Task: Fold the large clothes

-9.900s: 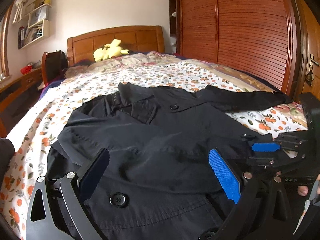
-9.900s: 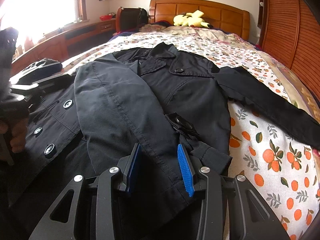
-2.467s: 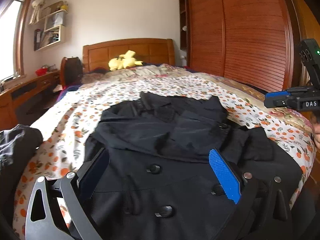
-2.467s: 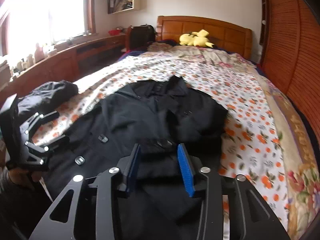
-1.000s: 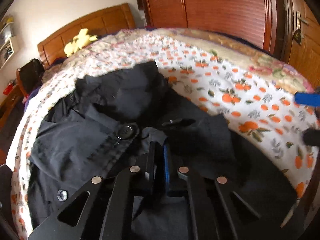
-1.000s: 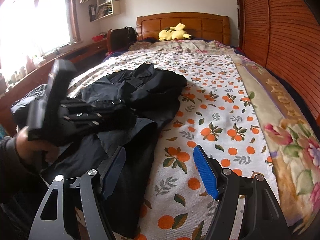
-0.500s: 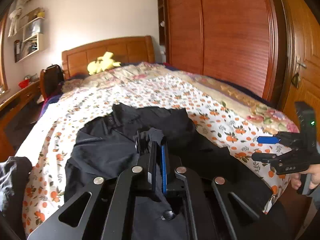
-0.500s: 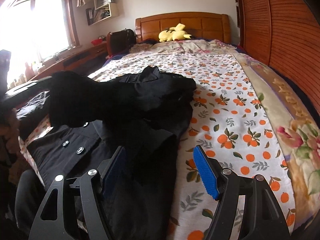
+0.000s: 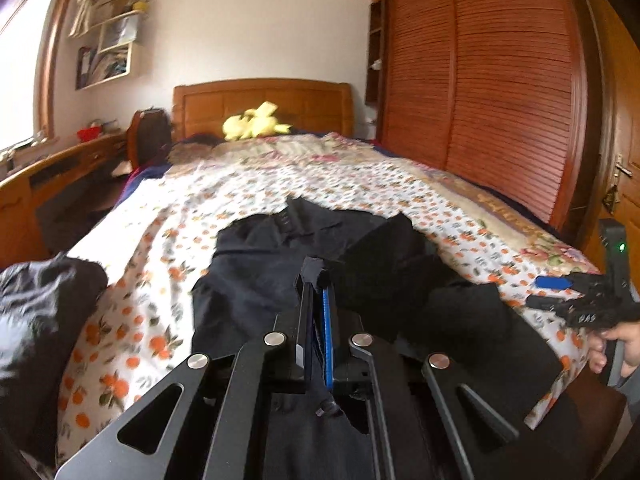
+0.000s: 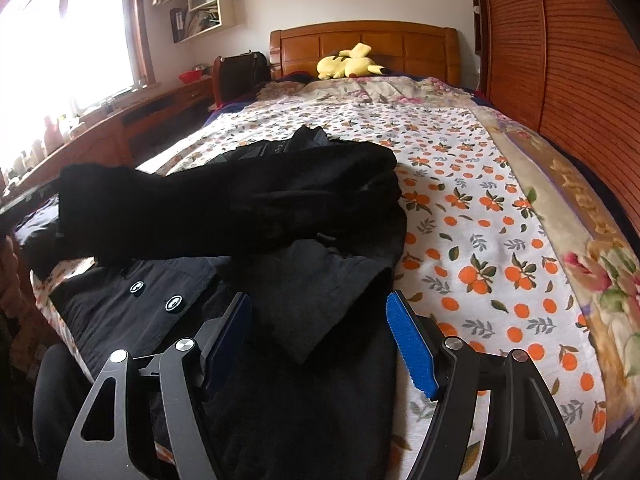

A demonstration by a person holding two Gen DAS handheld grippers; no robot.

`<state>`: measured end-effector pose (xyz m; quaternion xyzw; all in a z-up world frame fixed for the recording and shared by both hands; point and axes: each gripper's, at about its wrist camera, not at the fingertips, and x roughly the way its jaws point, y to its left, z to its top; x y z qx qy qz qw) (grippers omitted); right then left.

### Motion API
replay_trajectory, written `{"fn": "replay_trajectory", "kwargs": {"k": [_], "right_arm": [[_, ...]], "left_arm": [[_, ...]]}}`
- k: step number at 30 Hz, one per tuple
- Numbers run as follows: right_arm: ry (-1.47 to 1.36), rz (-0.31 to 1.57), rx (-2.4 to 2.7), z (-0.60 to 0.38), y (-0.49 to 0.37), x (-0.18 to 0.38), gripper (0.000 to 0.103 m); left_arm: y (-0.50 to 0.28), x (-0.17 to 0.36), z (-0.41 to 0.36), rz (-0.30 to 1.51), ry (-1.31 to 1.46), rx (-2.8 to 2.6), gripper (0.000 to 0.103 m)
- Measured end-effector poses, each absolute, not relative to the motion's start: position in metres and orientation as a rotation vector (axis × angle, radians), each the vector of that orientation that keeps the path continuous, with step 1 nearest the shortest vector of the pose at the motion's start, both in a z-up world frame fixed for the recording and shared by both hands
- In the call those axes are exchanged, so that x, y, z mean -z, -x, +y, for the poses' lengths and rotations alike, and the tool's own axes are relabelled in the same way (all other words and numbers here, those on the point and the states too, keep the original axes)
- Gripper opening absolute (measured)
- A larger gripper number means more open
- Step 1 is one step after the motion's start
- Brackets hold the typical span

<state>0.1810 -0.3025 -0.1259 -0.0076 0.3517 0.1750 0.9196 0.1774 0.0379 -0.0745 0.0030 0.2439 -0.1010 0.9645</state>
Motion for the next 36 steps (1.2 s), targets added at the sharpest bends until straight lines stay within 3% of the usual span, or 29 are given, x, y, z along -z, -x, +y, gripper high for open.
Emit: {"fn": "replay_trajectory", "kwargs": {"k": [10, 21, 23, 24, 25, 30, 36], "right_arm": [[0.024, 0.755, -0.355, -0.279, -0.187, 0.142, 0.067], [0.061, 0.762, -0.344, -0.260, -0.187, 0.148, 0.067], [0.074, 0.765, -0.342, -0.257, -0.185, 0.149, 0.067], [0.082, 0.765, -0.340, -0.255, -0.185, 0.150, 0.067], [0.090, 0.764, -0.336, -0.254, -0.184, 0.150, 0.067], [0.121, 0.745, -0.312, -0.251, -0.175, 0.150, 0.067], [0.125, 0.754, -0.288, -0.258, -0.164, 0.158, 0.067]], "left_arm": [[-0.162, 0.131, 0.068, 0.592, -0.005, 0.161, 0.001], [-0.159, 0.153, 0.089, 0.613, -0.007, 0.144, 0.002], [-0.157, 0.154, 0.092, 0.604, -0.008, 0.150, 0.018], [-0.156, 0.155, 0.095, 0.600, -0.002, 0.149, 0.044], [-0.155, 0.155, 0.097, 0.596, 0.000, 0.147, 0.063], [-0.150, 0.164, 0.107, 0.614, -0.004, 0.130, 0.082], [-0.143, 0.180, 0.121, 0.650, -0.008, 0.098, 0.088]]}}
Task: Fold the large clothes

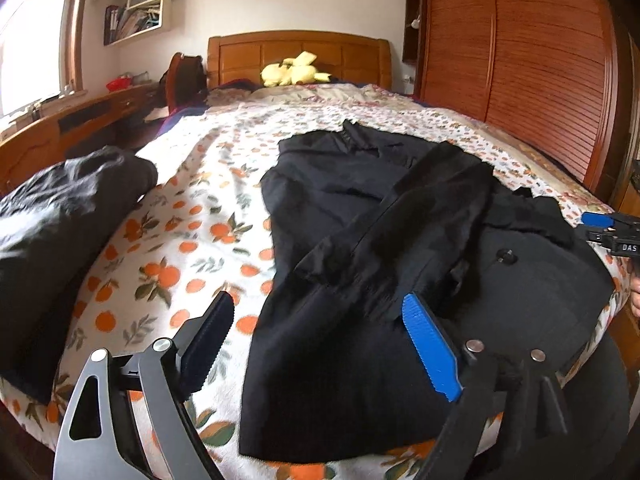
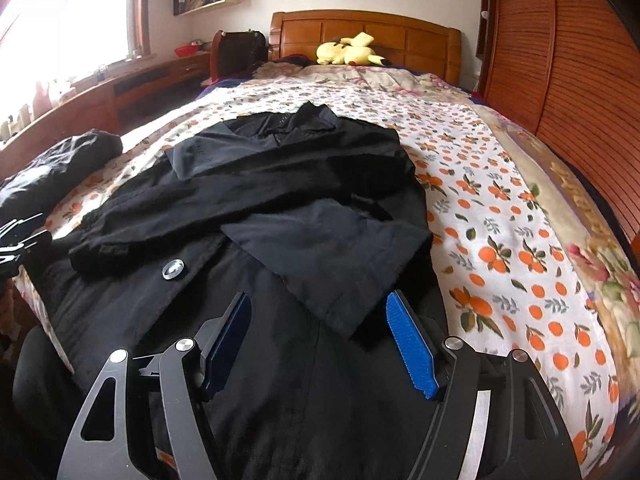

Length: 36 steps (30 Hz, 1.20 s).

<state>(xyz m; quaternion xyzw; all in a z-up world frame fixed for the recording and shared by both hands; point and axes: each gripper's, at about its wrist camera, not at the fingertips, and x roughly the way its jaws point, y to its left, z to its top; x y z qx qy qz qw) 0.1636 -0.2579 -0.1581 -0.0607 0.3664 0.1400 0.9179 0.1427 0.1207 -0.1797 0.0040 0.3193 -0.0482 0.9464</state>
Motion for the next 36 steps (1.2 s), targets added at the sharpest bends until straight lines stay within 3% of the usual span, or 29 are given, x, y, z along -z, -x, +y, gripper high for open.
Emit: {"fn": "replay_trajectory", "kwargs": {"k": [22, 24, 25, 28, 36], "right_arm": [[0.113, 0.851, -0.180, -0.321, -0.143, 0.194, 0.067], [0.125, 0.857, -0.198, -0.318, -0.141, 0.194, 0.061], [0.132, 0.862, -0.218, -0.315, -0.140, 0.194, 0.051], [0.146, 0.872, -0.252, -0.309, -0.138, 0.194, 0.035], [0.200, 0.834, -0.283, -0.288, -0.132, 0.186, 0.033]], "left_arm": [[-0.123, 0.205, 0.135, 0.733, -0.015, 0.024, 0.093], [-0.123, 0.208, 0.135, 0.743, -0.018, 0.022, 0.093], [-0.123, 0.210, 0.136, 0.747, -0.017, 0.021, 0.093], [-0.122, 0.211, 0.136, 0.751, -0.015, 0.019, 0.094], [-0.117, 0.211, 0.135, 0.763, -0.007, 0.019, 0.094]]}}
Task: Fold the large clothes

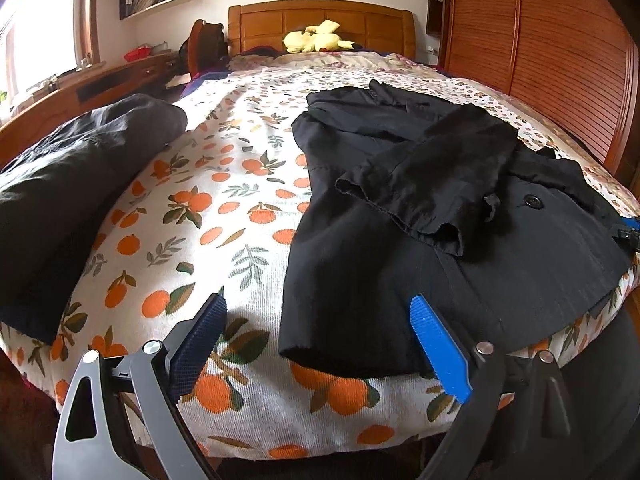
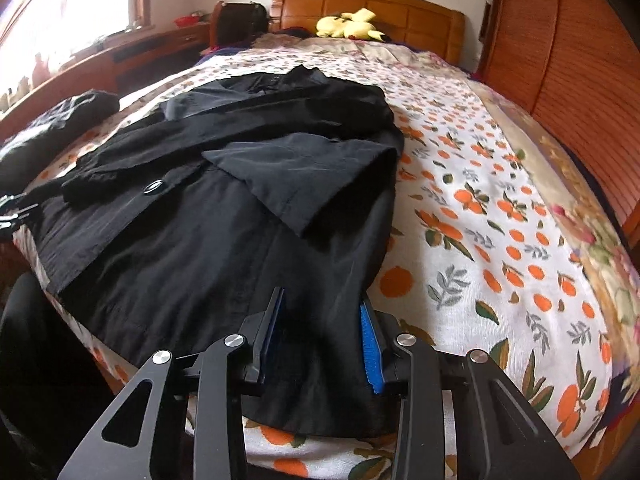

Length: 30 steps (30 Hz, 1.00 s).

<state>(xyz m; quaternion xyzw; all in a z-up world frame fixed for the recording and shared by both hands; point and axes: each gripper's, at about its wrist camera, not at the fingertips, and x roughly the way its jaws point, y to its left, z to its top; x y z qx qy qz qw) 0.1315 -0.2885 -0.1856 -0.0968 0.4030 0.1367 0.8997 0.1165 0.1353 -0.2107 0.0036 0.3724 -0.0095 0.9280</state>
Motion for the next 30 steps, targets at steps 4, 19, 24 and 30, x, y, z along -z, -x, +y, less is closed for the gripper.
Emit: {"fn": "replay_trajectory", "kwargs": {"k": [4, 19, 24, 30], "right_arm": [[0.212, 0.832, -0.279, -0.287, -0.131, 0.189, 0.035], [0.187, 0.829, -0.292, -0.293, -0.132, 0.195, 0.038], [0.172, 0.848, -0.291, -0.299, -0.135, 0.198, 0.043], [0.133, 0.868, -0.297, -0.310, -0.134, 0.199, 0.044]], "left_arm": [[-0.111, 0.212, 0.134, 0.766, -0.003, 0.030, 0.088], [-0.105, 0.211, 0.125, 0.777, -0.002, 0.069, 0.064], [-0.107, 0.209, 0.127, 0.774, 0.017, 0.080, 0.054], [-0.110, 0.207, 0.133, 0.784, 0.072, 0.086, 0.048]]}}
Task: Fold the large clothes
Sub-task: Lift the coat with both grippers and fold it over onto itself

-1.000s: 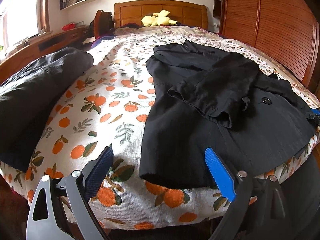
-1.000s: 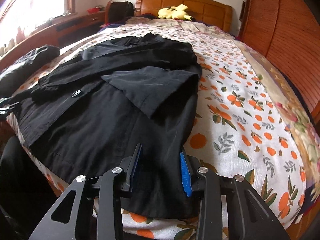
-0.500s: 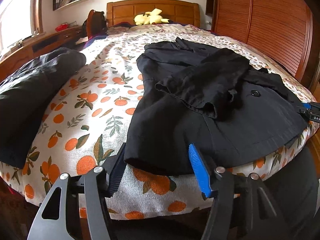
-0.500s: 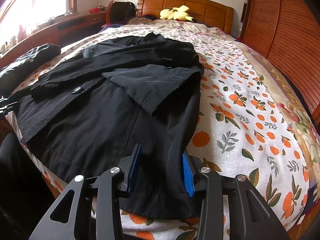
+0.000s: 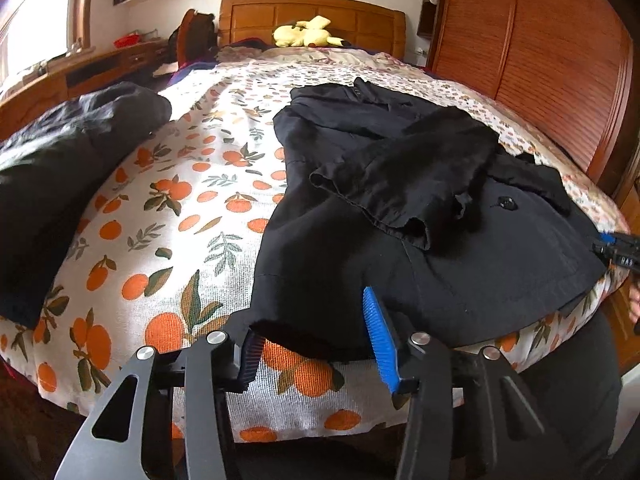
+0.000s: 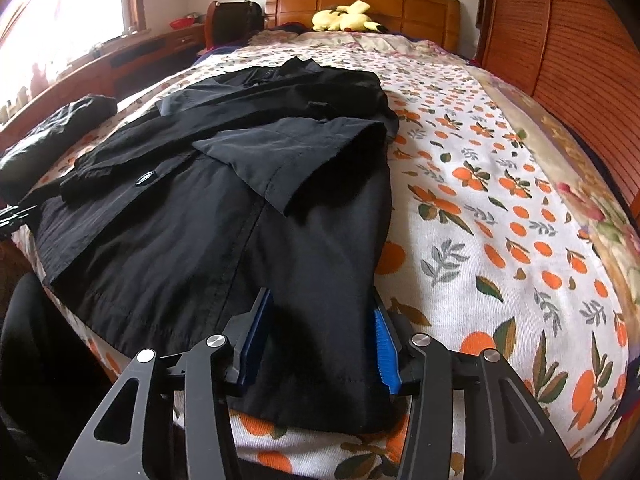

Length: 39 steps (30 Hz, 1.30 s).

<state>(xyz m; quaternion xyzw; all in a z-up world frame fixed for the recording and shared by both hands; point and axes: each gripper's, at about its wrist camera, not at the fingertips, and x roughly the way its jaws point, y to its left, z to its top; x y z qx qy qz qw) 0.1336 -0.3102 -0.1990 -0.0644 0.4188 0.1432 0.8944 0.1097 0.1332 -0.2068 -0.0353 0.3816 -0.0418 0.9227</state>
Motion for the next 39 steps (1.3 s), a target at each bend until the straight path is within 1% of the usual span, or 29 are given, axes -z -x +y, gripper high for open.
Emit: {"fn": "replay_trajectory", "kwargs": {"k": [6, 7, 8, 9, 10, 13, 16, 23, 29, 34, 39], "right_arm": [[0.127, 0.872, -0.295, -0.313, -0.129, 0.199, 0.045], [0.124, 0.872, -0.295, -0.314, -0.129, 0.200, 0.045], [0.121, 0.873, -0.294, -0.314, -0.129, 0.200, 0.044], [0.117, 0.872, -0.296, -0.314, -0.129, 0.199, 0.031], [0.113, 0.873, -0.305, -0.313, -0.129, 0.198, 0.014], [0.090, 0.861, -0.331, -0.316, -0.131, 0.188, 0.007], [0.055, 0.810, -0.348, -0.319, -0.130, 0.167, 0.006], [0.030, 0.631, -0.372, -0.320, -0.123, 0.081, 0.005], [0.070, 0.486, -0.380, -0.325, -0.090, 0.003, 0.004], [0.089, 0.390, -0.378, -0.335, -0.055, -0.046, 0.004], [0.112, 0.336, -0.366, -0.340, -0.036, -0.069, 0.004]], "left_arm": [[-0.109, 0.205, 0.137, 0.780, 0.095, 0.075, 0.047], [-0.109, 0.205, 0.137, 0.779, 0.093, 0.076, 0.037], [-0.109, 0.205, 0.137, 0.781, 0.092, 0.077, 0.030], [-0.109, 0.203, 0.137, 0.780, 0.095, 0.078, 0.010], [-0.109, 0.199, 0.137, 0.774, 0.103, 0.082, 0.006], [-0.107, 0.185, 0.134, 0.738, 0.098, 0.087, 0.005], [-0.104, 0.161, 0.128, 0.686, 0.101, 0.098, 0.004], [-0.101, 0.070, 0.117, 0.510, 0.123, 0.125, 0.004], [-0.069, -0.010, 0.103, 0.357, 0.099, 0.133, 0.004], [-0.035, -0.056, 0.096, 0.271, 0.095, 0.147, 0.004], [-0.017, -0.079, 0.087, 0.229, 0.072, 0.148, 0.004]]}}
